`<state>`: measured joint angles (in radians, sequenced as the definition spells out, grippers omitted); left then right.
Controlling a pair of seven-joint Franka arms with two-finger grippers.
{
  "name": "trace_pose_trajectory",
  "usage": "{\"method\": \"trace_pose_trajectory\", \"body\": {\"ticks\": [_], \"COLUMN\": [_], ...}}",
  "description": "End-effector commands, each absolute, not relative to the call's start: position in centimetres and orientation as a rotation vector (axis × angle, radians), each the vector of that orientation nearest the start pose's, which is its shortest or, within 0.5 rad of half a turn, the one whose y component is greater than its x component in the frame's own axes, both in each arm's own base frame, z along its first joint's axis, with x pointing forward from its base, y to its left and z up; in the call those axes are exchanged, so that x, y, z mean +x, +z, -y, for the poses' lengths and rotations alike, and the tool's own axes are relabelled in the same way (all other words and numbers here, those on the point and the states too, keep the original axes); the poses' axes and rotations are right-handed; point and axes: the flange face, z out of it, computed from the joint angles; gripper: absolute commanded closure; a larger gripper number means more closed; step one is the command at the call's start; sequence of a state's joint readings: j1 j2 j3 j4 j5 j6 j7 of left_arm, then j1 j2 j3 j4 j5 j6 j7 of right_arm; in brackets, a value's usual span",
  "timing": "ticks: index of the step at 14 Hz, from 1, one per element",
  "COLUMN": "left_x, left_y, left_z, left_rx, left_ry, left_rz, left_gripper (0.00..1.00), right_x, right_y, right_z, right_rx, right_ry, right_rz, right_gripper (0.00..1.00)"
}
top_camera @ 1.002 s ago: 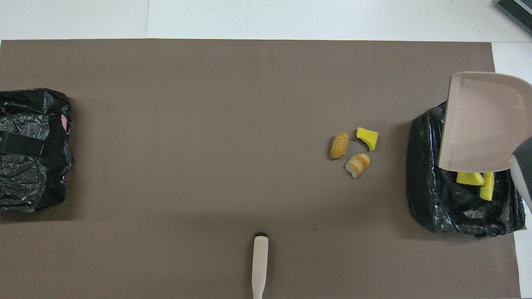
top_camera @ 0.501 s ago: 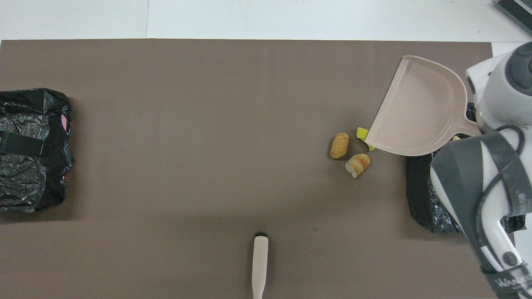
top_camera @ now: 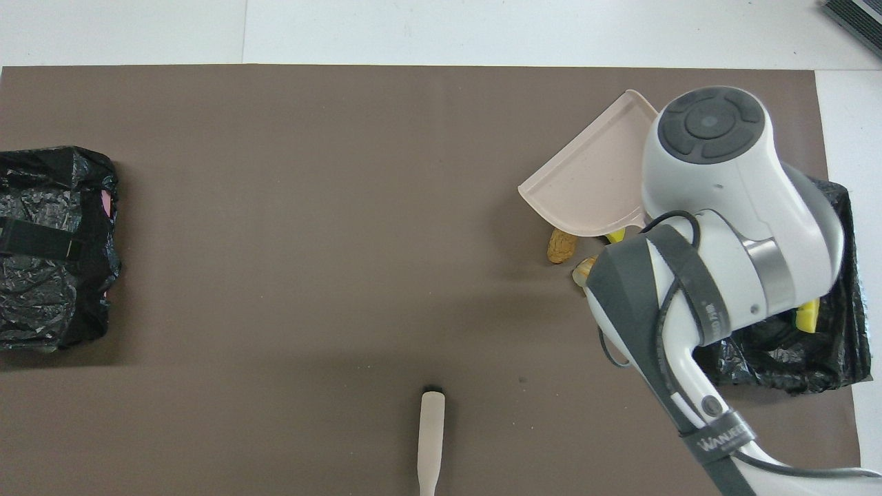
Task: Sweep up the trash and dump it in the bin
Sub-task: 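Bring the empty dustpan back from the bag with the right gripper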
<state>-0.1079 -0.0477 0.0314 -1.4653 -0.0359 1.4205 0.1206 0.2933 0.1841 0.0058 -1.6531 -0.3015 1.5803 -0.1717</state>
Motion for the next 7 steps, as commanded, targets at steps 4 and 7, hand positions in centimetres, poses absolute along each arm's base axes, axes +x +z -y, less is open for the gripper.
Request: {"method": "trace_pose_trajectory", "body": {"ticks": [4,7], "left_x": [51.8,51.8], "left_y": [69.1,69.1], "left_z": [4.0,4.0], "left_rx": [-3.148,-3.148], "left_ry": [0.001,0.004], "left_rz": [-0.321,-0.321], "left_gripper": [0.0,0.0], "right_x": [58.0,58.4], "right_y": [45.2,43.8], "right_z": [-21.6,-26.8], "right_rx": [-3.271,-3.193], "right_ry": [0.284,0.278], "right_rz": [0.24,0.008], "right_gripper": [1.0,1.0]}}
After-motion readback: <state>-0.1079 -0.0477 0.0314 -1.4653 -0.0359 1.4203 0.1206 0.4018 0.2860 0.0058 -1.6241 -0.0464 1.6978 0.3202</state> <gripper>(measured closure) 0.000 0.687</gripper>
